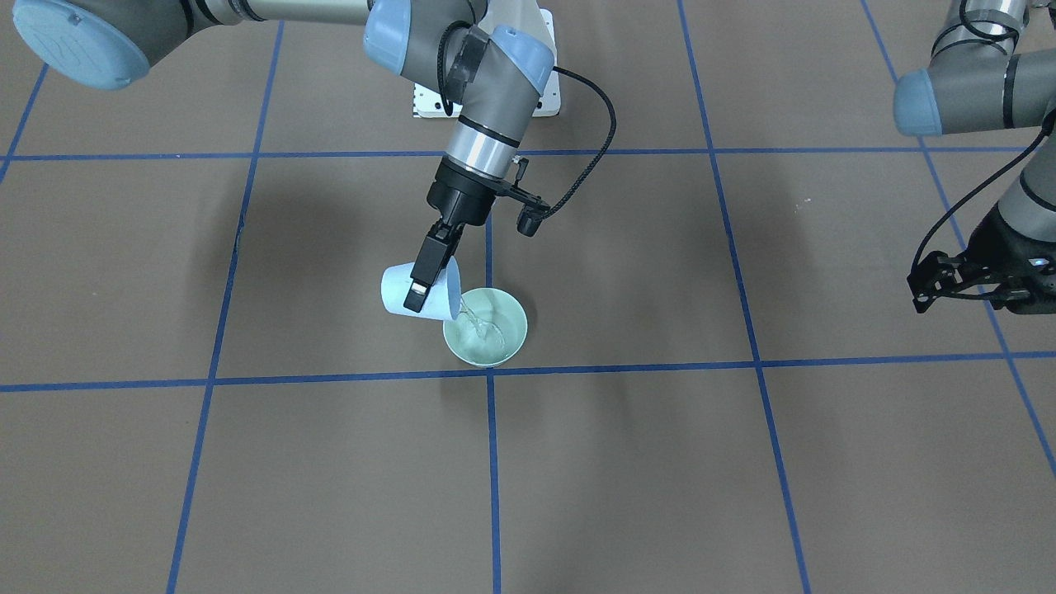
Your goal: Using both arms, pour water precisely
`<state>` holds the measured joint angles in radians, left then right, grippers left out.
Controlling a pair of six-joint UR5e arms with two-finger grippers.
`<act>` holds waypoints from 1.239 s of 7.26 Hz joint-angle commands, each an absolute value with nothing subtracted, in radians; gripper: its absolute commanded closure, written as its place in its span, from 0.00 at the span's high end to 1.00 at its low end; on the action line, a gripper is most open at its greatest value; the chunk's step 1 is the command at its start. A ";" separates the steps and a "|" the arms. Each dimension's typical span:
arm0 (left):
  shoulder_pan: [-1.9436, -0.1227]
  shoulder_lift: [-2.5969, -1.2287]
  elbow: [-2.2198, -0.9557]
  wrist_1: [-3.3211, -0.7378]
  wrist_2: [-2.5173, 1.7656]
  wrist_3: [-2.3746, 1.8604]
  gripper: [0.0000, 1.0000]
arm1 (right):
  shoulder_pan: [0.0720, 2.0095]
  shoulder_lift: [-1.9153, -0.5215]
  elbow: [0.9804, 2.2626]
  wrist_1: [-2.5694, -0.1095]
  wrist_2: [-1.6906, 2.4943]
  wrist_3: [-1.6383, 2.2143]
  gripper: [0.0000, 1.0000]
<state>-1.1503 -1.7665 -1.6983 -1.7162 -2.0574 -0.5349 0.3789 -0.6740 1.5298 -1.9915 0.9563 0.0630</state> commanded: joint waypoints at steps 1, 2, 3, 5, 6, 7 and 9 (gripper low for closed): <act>-1.150 -1.753 -1.672 -1.766 -2.071 -0.535 0.99 | 0.347 -0.664 1.520 -2.055 0.837 0.066 0.00; -1.150 -1.752 -1.674 -1.766 -2.072 -0.538 0.99 | 0.338 -0.667 1.519 -2.065 0.800 0.067 0.00; -1.150 -1.752 -1.672 -1.766 -2.072 -0.538 0.99 | 0.336 -0.670 1.511 -2.063 0.790 0.067 0.00; -1.150 -1.752 -1.674 -1.767 -2.086 -0.541 0.99 | 0.334 -0.667 1.508 -2.059 0.784 0.077 0.00; -1.154 -1.752 -1.675 -1.767 -2.086 -0.541 0.99 | 0.334 -0.667 1.519 -2.053 0.787 0.086 0.00; -1.154 -1.753 -1.677 -1.767 -2.086 -0.541 0.99 | 0.334 -0.669 1.540 -2.048 0.808 0.097 0.00; -1.158 -1.756 -1.677 -1.767 -2.086 -0.541 0.99 | 0.339 -0.704 1.545 -1.904 0.873 0.144 0.00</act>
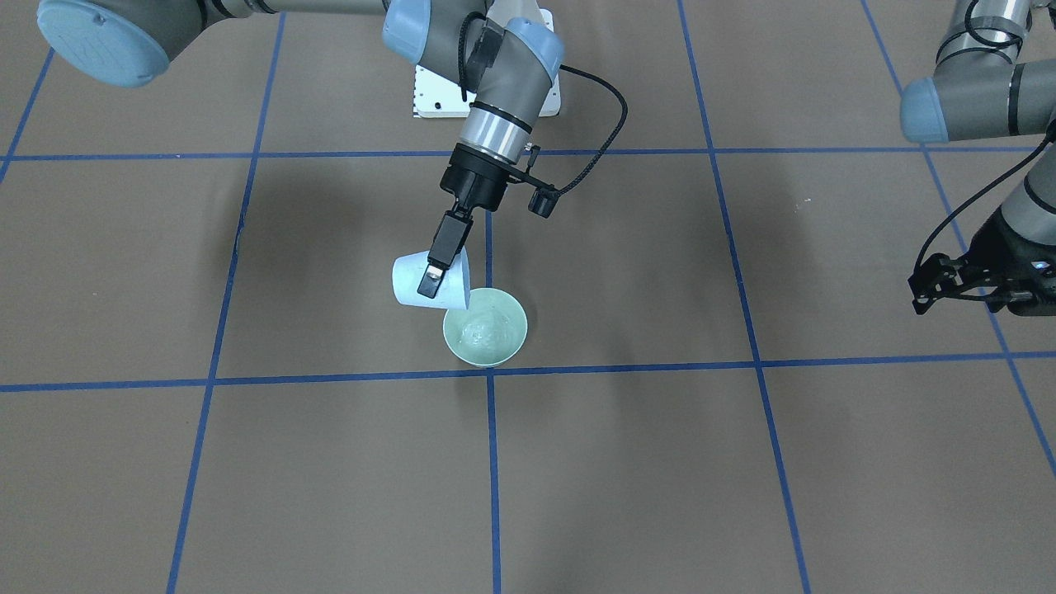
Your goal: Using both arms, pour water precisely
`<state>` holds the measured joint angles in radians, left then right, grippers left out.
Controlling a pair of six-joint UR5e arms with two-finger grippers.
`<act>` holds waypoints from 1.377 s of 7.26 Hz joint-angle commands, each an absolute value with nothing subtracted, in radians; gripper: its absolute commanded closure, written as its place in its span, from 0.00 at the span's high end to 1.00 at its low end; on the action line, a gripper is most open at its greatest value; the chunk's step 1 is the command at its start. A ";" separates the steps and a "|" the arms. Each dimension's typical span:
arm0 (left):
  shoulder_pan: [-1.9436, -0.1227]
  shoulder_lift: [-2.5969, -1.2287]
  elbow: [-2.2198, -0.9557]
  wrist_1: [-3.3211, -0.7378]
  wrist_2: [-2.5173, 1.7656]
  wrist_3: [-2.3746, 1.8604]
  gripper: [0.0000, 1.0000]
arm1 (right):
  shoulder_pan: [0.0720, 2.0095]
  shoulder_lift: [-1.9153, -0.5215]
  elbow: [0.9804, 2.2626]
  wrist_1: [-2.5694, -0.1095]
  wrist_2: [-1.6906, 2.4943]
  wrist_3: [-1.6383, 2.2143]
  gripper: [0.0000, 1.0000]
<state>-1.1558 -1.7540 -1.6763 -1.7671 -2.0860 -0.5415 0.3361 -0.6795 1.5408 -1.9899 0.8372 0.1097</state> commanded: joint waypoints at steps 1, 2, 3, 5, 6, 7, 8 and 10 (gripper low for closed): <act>-1.158 -1.761 -1.677 -1.767 -2.086 -0.541 0.99 | 0.351 -0.738 1.546 -1.797 0.915 0.162 0.00; -1.158 -1.764 -1.677 -1.766 -2.086 -0.543 0.99 | 0.377 -0.755 1.548 -1.722 0.966 0.182 0.00; -1.158 -1.766 -1.677 -1.766 -2.086 -0.543 0.99 | 0.394 -0.781 1.566 -1.653 1.007 0.258 0.00; -1.158 -1.766 -1.678 -1.767 -2.086 -0.545 0.99 | 0.437 -0.875 1.658 -1.482 1.108 0.407 0.00; -1.158 -1.766 -1.678 -1.766 -2.086 -0.545 0.99 | 0.465 -0.947 1.731 -1.432 1.162 0.498 0.00; -1.158 -1.766 -1.680 -1.766 -2.086 -0.545 0.99 | 0.500 -1.015 1.796 -1.421 1.213 0.538 0.00; -1.158 -1.767 -1.681 -1.766 -2.086 -0.546 0.99 | 0.527 -1.091 1.854 -1.420 1.216 0.595 0.00; -1.158 -1.767 -1.683 -1.767 -2.086 -0.546 0.99 | 0.575 -1.222 1.896 -1.343 1.216 0.795 0.00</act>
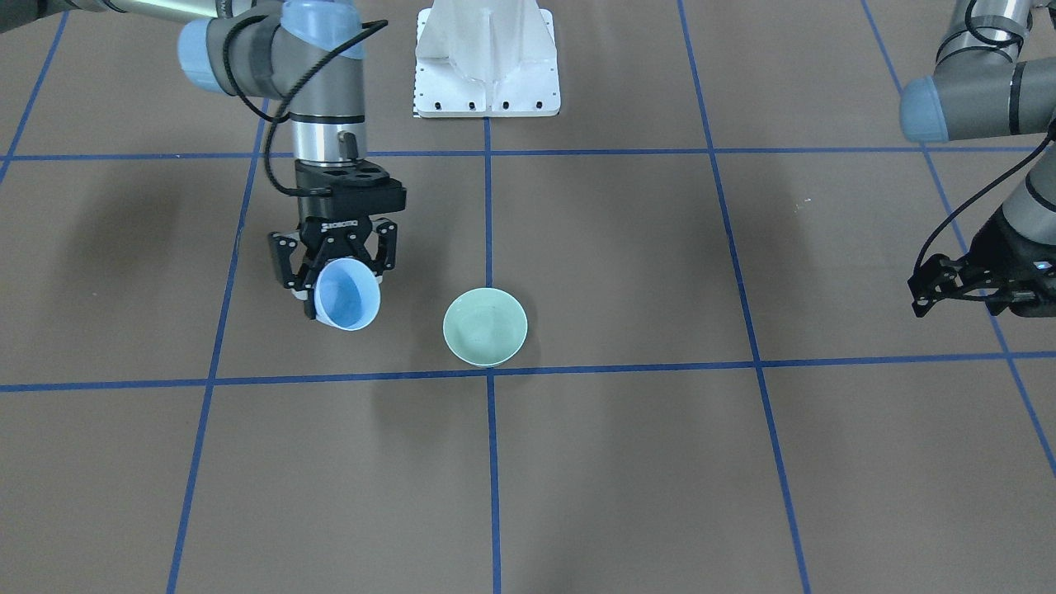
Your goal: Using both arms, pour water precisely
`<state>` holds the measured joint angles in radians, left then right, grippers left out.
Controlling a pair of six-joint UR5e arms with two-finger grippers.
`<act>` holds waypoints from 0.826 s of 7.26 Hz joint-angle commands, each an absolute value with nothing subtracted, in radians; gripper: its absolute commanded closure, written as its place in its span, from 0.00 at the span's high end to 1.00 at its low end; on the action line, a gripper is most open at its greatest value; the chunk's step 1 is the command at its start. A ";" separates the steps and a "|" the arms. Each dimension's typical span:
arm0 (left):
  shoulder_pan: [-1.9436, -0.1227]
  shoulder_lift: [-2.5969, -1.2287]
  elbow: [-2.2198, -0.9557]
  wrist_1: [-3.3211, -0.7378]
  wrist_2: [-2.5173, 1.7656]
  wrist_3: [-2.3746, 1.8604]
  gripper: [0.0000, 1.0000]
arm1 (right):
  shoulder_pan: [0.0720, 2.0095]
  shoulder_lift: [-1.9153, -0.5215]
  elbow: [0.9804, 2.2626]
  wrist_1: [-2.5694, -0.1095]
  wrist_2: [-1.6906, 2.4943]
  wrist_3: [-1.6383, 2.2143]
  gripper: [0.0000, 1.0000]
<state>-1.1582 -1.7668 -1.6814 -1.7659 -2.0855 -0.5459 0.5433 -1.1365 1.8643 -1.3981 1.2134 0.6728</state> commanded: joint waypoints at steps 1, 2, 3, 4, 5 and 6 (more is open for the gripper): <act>-1.158 -1.767 -1.681 -1.766 -2.085 -0.546 0.99 | 0.592 -1.344 1.926 -1.239 1.215 0.857 0.00; -1.158 -1.767 -1.681 -1.767 -2.085 -0.546 0.99 | 0.595 -1.485 1.927 -1.051 1.194 0.876 0.00; -1.158 -1.767 -1.681 -1.766 -2.085 -0.546 0.99 | 0.597 -1.628 1.916 -0.846 1.162 0.894 0.00; -1.158 -1.767 -1.681 -1.766 -2.085 -0.548 0.99 | 0.597 -1.711 1.881 -0.696 1.123 0.905 0.00; -1.158 -1.767 -1.683 -1.766 -2.085 -0.548 0.99 | 0.597 -1.776 1.821 -0.570 1.058 0.908 0.00; -1.158 -1.766 -1.681 -1.766 -2.085 -0.548 0.99 | 0.595 -1.822 1.716 -0.381 1.025 0.913 0.00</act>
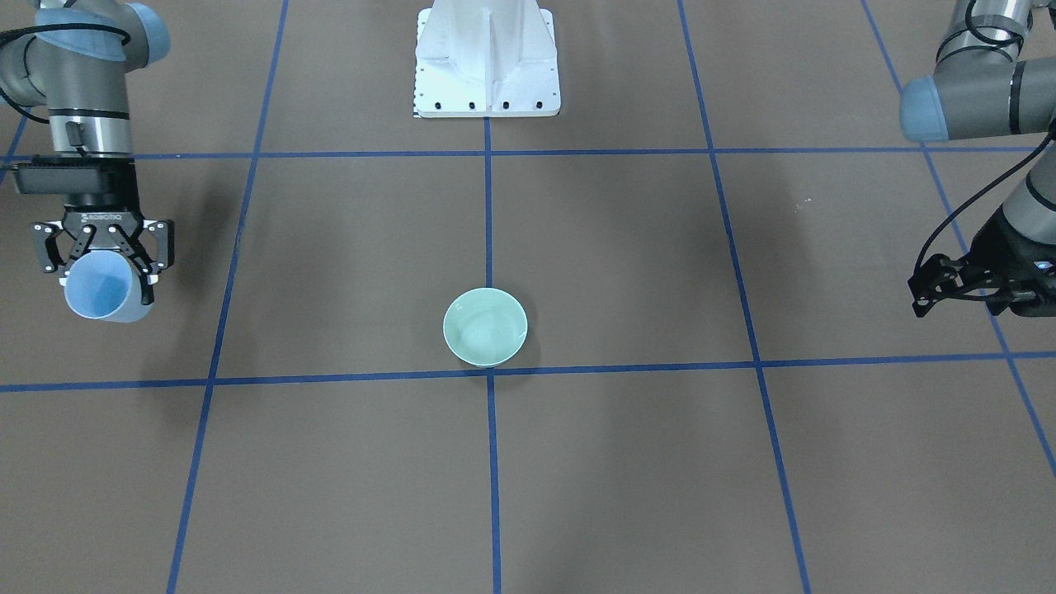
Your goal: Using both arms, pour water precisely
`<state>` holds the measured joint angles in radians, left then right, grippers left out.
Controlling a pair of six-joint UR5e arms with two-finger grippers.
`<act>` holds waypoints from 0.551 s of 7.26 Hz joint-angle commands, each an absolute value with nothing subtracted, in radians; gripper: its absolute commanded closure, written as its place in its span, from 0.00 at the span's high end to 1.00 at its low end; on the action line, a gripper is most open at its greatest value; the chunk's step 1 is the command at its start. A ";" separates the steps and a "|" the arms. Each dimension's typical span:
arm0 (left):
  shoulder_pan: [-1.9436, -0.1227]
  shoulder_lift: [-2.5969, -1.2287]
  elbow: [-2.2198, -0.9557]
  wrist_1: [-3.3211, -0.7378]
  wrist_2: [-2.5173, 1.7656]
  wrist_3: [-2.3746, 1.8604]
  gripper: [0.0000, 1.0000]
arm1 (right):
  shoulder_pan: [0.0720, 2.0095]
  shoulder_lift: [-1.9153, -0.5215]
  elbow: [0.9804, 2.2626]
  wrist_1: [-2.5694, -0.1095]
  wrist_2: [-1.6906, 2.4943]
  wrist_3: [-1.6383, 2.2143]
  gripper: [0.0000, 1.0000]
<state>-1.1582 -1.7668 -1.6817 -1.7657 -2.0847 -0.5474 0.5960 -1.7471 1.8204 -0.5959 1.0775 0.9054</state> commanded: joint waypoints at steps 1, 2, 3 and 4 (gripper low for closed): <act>-1.158 -1.766 -1.681 -1.767 -2.085 -0.552 0.99 | 0.595 -1.821 1.543 -0.137 1.013 0.911 0.00; -1.158 -1.766 -1.683 -1.767 -2.085 -0.577 0.99 | 0.615 -1.813 1.479 -0.065 1.002 0.896 0.00; -1.158 -1.764 -1.689 -1.767 -2.085 -0.586 0.99 | 0.620 -1.816 1.471 -0.057 1.003 0.896 0.00; -1.158 -1.763 -1.690 -1.767 -2.085 -0.584 0.99 | 0.626 -1.821 1.467 -0.057 1.003 0.894 0.00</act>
